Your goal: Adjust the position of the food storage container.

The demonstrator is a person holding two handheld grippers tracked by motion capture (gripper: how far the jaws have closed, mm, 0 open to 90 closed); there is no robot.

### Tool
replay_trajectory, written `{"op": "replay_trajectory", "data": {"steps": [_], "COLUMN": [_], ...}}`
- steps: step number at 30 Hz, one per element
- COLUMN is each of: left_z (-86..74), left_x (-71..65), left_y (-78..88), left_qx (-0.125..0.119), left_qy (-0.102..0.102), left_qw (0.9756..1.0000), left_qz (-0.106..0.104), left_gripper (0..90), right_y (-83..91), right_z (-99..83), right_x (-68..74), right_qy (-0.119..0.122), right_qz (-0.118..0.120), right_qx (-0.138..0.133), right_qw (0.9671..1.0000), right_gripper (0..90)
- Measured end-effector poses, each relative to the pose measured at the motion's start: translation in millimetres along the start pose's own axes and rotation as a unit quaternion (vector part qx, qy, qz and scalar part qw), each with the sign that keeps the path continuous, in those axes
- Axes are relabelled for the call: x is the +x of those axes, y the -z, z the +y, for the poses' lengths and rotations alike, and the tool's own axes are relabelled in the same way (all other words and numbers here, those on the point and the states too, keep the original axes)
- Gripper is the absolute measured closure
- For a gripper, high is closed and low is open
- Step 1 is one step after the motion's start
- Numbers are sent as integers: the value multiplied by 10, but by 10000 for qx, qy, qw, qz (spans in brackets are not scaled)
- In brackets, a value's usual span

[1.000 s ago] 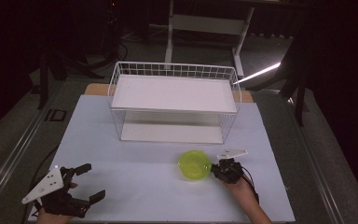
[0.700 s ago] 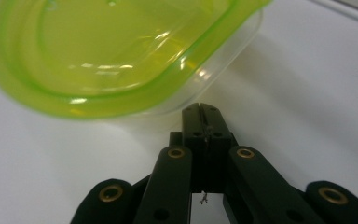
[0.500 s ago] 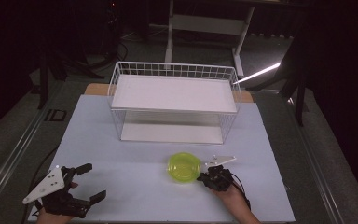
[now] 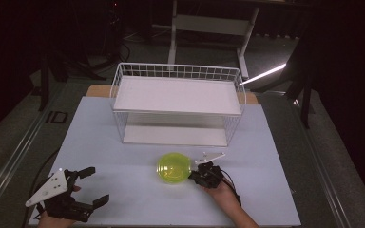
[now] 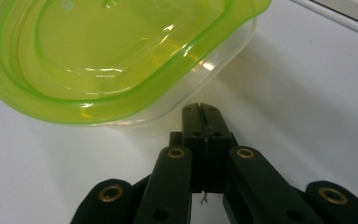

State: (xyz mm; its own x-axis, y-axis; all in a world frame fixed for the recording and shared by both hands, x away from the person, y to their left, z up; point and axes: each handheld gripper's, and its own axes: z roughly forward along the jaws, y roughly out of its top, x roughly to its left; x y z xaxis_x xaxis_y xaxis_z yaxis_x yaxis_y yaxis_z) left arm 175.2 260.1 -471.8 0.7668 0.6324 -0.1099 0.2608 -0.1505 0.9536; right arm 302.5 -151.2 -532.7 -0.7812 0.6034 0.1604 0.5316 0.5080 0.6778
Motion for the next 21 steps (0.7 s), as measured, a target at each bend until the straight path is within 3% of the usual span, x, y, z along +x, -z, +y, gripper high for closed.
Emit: {"op": "replay_trajectory", "data": {"steps": [5,11,18,21], "left_z": [3,1,-15,-21], "left_x": [-2,4,15,29], "left_y": [6,-1,-34,-59], "left_qx": [-17,-12,73,105], "left_qy": [4,25,14,149], "left_qw": [10000,10000,10000,9996], "left_qz": [-3,-1,-10,192], "left_gripper": [14,14,14,14], "right_y": [-21,138,403,511], "right_z": [33,-24,-93,-102], "right_x": [35,17,34,55], "right_qy": [37,18,78,156], "right_qz": [-43,-219,-219,-224], "right_qx": [-16,-85,-433,-566], "right_qw": [10000,9997,9988,9980], "right_gripper": [900,891,441,228]}}
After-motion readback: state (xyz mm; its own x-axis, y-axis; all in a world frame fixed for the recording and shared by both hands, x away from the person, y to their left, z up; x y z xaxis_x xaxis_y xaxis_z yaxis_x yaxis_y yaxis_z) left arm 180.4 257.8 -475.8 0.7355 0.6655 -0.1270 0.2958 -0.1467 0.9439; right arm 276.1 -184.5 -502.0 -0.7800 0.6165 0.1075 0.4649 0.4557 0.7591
